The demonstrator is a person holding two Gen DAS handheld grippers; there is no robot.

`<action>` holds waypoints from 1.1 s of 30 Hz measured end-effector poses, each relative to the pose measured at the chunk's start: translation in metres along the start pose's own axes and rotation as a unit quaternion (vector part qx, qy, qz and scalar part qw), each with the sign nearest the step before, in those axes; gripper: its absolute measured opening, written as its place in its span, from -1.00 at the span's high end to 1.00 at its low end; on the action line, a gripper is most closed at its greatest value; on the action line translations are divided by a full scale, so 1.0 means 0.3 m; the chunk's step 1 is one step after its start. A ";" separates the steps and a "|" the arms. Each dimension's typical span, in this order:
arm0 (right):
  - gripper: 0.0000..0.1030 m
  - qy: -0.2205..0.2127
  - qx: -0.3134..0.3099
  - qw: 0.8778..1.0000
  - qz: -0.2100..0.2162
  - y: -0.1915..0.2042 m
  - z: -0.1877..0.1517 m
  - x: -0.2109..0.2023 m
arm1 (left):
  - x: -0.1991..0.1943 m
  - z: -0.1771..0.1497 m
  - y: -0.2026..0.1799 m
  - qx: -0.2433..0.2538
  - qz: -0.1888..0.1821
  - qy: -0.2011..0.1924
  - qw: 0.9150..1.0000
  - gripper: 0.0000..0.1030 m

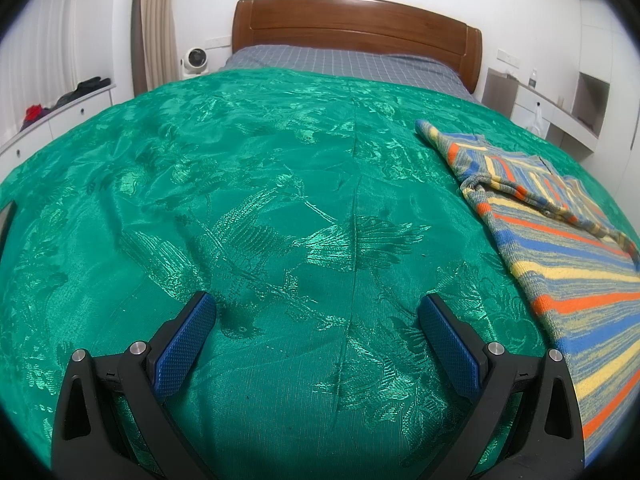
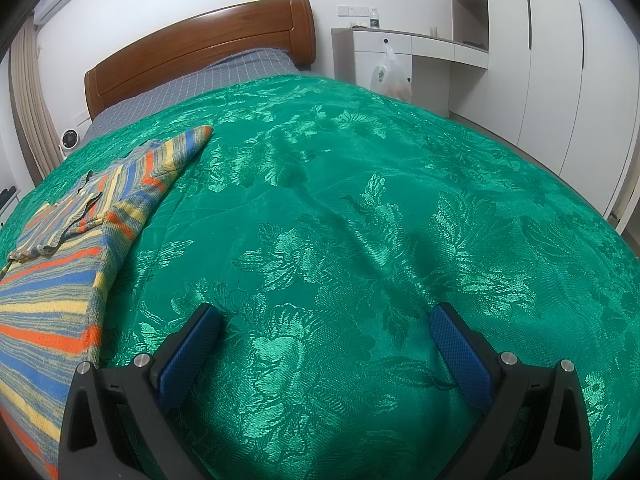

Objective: Fold small clothes

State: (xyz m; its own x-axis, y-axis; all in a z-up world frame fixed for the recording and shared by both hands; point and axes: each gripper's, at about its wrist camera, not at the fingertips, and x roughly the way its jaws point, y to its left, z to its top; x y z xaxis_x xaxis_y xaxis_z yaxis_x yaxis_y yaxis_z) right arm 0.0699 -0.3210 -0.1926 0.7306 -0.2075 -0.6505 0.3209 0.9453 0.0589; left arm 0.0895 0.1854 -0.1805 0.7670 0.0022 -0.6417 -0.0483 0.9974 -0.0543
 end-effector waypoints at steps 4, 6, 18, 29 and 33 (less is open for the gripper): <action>-1.00 0.000 0.000 1.000 0.000 0.000 0.000 0.000 | 0.000 0.000 0.000 0.000 0.000 0.000 1.000 -0.96; -1.00 0.000 0.000 1.000 0.000 0.000 0.000 0.000 | 0.000 0.000 0.000 0.000 0.000 0.000 1.000 -0.96; -1.00 0.027 -0.003 1.000 -0.002 0.004 0.024 0.015 | -0.001 0.018 -0.008 0.001 0.002 0.027 1.000 -0.98; -0.99 0.218 -0.092 0.954 0.182 0.077 -0.082 -0.331 | -0.307 -0.175 -0.194 0.034 -0.128 0.207 0.969 -0.74; -0.73 0.276 -0.085 0.930 0.227 0.102 -0.204 -0.396 | -0.313 -0.252 -0.254 0.035 -0.125 0.270 0.954 -0.46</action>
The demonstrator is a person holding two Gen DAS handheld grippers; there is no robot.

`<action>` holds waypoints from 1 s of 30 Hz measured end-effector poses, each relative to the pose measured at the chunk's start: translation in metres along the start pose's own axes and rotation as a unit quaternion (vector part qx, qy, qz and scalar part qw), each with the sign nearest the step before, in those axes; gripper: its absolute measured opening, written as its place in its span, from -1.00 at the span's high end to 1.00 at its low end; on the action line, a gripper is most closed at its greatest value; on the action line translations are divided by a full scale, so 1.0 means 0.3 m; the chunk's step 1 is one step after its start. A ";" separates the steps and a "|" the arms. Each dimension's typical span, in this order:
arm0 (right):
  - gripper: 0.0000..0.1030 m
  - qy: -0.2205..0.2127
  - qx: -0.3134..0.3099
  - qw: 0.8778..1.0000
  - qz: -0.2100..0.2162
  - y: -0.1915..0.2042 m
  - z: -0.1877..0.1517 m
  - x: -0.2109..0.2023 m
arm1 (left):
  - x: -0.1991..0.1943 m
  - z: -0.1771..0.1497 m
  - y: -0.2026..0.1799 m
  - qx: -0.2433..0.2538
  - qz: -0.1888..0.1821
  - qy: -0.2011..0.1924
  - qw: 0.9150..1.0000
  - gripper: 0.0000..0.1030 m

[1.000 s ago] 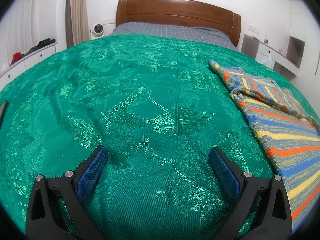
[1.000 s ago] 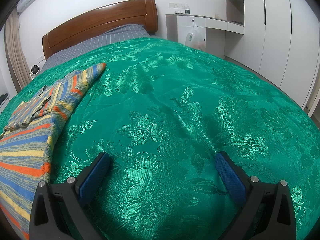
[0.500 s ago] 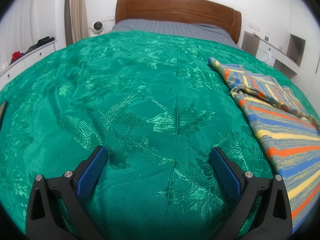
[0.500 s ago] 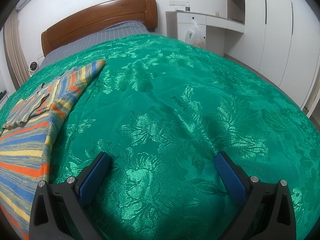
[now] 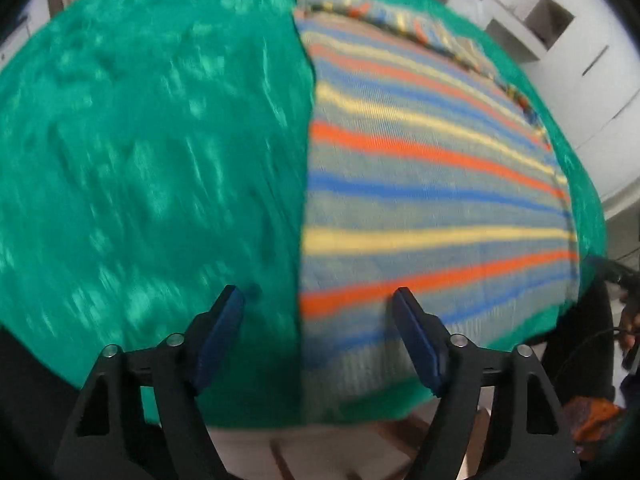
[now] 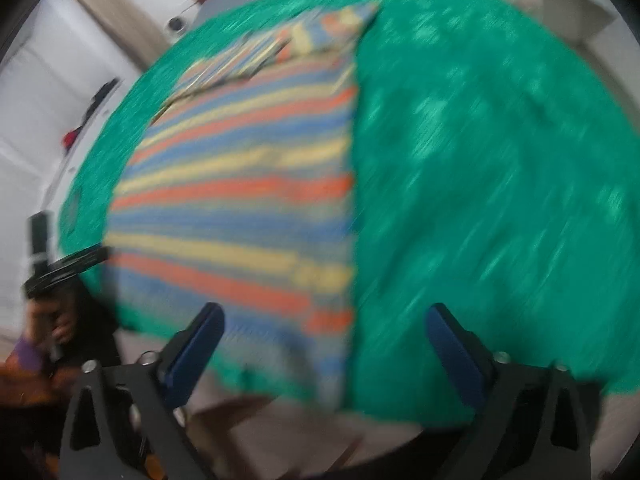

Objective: Fold small clothes
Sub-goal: 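Grasp the hem with both tools and fold it up toward the collar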

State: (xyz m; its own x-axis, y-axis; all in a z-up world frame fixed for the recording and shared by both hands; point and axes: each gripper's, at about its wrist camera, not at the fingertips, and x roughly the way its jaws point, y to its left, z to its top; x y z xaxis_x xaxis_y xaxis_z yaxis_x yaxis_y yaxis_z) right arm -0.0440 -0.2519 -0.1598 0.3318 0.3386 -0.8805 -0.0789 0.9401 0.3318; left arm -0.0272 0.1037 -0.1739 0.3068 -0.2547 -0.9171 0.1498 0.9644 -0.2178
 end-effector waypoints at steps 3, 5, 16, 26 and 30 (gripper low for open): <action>-0.33 0.038 0.027 0.999 0.000 -0.015 -0.028 0.066 | 0.018 -0.013 -0.021 0.003 0.012 0.026 1.000 0.08; 0.09 0.061 0.031 0.998 0.007 -0.016 -0.037 0.107 | 0.027 -0.023 -0.040 0.011 0.017 0.039 0.999 0.49; 0.88 0.041 0.003 0.999 -0.009 0.029 -0.064 -0.040 | -0.060 -0.042 -0.032 0.023 -0.032 0.040 0.998 0.97; 0.88 -0.082 0.008 0.996 0.035 0.013 0.300 -0.165 | -0.184 0.451 0.032 -0.049 -0.111 -0.067 0.990 0.97; 0.88 -0.141 0.007 0.990 0.027 -0.002 0.602 -0.141 | -0.156 0.715 0.050 -0.049 -0.092 -0.105 0.989 0.97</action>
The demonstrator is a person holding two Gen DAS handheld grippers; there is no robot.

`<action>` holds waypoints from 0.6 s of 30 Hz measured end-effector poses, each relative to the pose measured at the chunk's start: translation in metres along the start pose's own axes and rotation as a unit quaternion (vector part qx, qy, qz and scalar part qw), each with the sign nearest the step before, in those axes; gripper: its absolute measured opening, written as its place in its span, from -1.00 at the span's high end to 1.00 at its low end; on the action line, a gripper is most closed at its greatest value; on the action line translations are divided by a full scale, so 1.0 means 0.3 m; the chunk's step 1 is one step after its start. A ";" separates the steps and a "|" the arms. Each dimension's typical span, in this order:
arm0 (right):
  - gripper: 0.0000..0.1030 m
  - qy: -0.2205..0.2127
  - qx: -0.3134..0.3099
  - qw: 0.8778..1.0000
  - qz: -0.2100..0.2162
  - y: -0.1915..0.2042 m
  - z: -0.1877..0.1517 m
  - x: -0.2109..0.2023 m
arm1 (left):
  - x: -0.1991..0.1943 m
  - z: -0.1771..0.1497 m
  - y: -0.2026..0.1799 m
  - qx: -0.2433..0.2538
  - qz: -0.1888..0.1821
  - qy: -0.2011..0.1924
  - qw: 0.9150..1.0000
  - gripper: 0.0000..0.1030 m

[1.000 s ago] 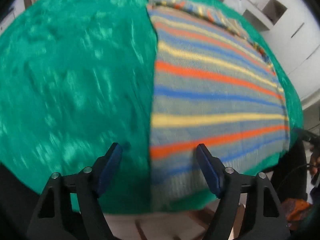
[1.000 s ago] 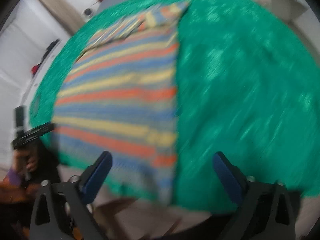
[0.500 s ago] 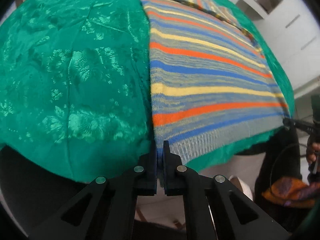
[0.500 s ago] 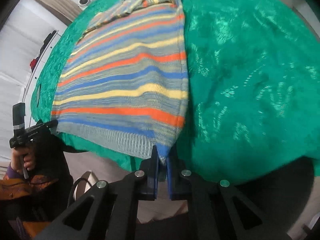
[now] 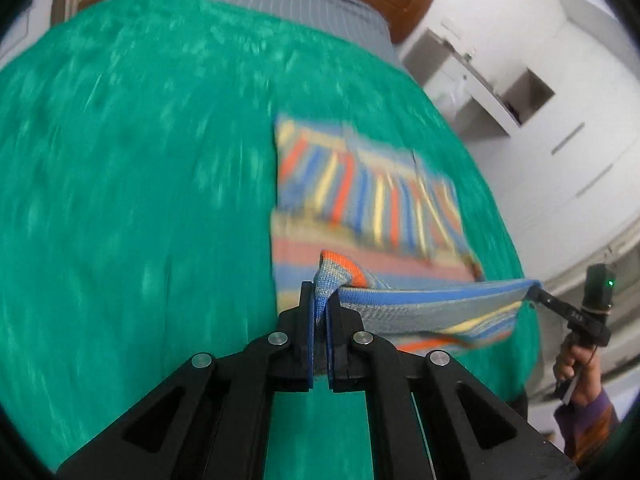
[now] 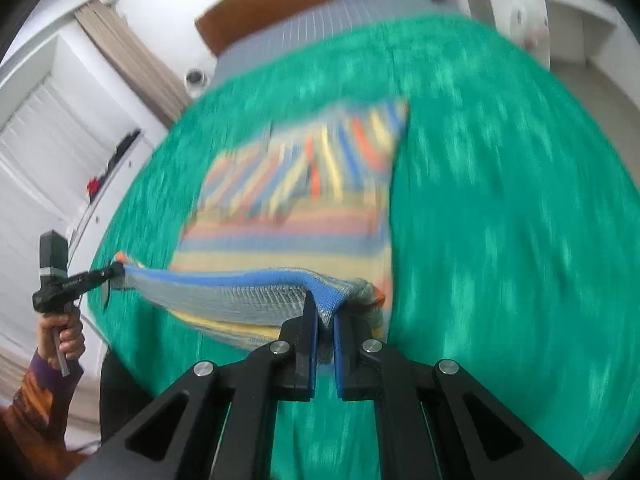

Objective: Fold small clothes
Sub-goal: 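Grasp the hem with both tools and fold it up toward the collar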

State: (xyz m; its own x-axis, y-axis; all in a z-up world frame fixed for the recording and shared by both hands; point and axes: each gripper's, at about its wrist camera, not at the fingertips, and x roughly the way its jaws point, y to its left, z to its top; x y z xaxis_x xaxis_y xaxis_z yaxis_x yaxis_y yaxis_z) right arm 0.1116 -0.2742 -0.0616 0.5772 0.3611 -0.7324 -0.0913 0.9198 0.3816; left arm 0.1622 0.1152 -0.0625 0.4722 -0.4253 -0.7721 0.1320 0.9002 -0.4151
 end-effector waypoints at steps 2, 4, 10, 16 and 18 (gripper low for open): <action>0.88 -0.018 0.012 1.000 -0.003 -0.045 0.132 0.074 | 0.085 0.129 0.007 -0.007 0.008 -0.009 1.000 0.97; 0.88 -0.026 0.033 0.999 -0.005 -0.096 0.245 0.160 | 0.197 0.248 0.010 -0.016 0.019 -0.010 1.000 0.97; 0.88 -0.009 0.055 0.998 -0.032 -0.208 0.487 0.466 | 0.448 0.412 0.074 -0.033 0.052 0.012 0.998 0.96; 0.82 0.013 0.086 0.996 -0.014 -0.295 0.557 0.654 | 0.564 0.498 0.135 -0.060 0.077 0.018 0.995 0.55; 0.72 0.007 0.100 0.995 -0.004 -0.318 0.570 0.643 | 0.520 0.528 0.173 -0.096 0.059 0.001 0.994 0.12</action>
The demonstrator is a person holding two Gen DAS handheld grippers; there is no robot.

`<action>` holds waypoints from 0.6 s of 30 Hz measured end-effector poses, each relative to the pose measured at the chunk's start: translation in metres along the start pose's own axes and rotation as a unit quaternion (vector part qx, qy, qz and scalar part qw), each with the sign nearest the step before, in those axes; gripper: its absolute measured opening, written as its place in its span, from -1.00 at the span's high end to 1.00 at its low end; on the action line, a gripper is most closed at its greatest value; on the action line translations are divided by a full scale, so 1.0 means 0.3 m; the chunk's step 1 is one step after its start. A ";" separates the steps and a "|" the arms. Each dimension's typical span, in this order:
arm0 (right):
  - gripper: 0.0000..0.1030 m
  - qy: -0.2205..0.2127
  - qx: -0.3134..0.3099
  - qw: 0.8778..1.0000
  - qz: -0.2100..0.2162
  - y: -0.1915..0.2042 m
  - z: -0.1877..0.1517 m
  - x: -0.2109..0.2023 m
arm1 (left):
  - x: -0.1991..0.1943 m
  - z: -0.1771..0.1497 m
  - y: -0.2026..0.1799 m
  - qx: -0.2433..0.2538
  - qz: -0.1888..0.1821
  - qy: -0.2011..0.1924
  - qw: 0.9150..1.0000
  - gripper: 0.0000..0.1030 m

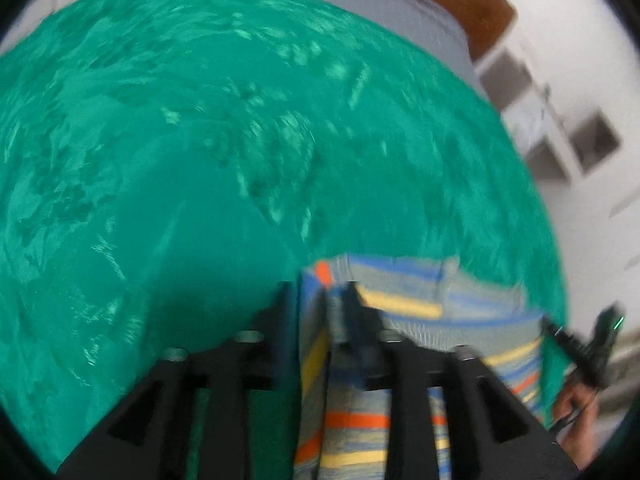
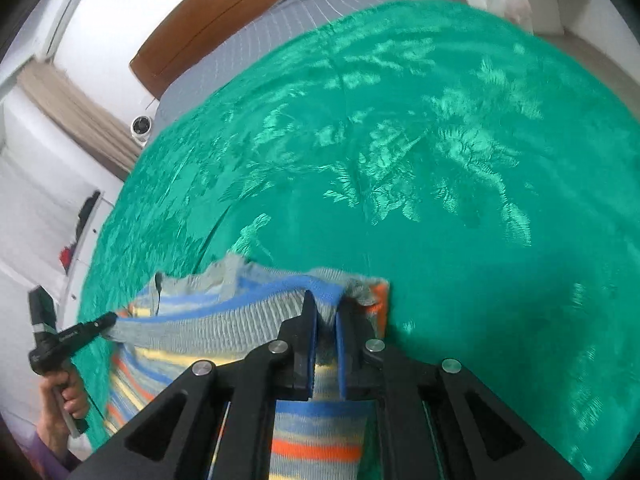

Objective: Fold small clothes
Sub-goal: 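Grasp the hem with both tools and fold it up toward the collar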

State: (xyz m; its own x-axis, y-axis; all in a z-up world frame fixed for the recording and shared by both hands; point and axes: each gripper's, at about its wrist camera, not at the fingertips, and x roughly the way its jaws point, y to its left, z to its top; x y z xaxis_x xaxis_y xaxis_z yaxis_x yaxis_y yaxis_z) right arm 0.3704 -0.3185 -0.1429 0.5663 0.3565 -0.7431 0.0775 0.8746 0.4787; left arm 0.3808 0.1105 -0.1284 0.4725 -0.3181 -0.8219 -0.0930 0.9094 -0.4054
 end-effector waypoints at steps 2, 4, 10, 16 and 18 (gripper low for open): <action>0.54 -0.024 -0.012 1.000 -0.004 0.009 0.013 -0.060 | -0.076 0.018 0.031 -0.010 -0.005 -0.041 0.999 -0.19; 0.46 -0.020 -0.044 0.999 0.002 0.056 0.008 -0.128 | -0.142 0.011 0.031 0.018 0.001 -0.055 0.998 -0.28; 0.34 0.202 -0.152 0.967 0.021 0.289 -0.092 0.072 | -0.054 -0.129 -0.120 0.168 -0.065 0.093 0.979 -0.34; 0.32 0.048 -0.161 0.986 0.013 0.460 0.014 0.217 | 0.062 -0.084 -0.160 0.134 -0.016 0.057 0.989 -0.30; 0.24 0.010 -0.137 0.990 0.034 0.472 0.039 0.177 | -0.005 -0.050 -0.119 0.085 -0.037 0.014 0.996 -0.39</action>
State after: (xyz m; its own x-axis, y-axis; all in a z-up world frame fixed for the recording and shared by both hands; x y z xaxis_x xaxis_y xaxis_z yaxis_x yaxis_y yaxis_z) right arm 0.4210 -0.1795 -0.1092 0.5461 0.4215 -0.7240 -0.1864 0.9037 0.3856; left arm 0.3703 0.0744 -0.1187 0.4468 -0.3915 -0.8044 0.0920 0.9145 -0.3940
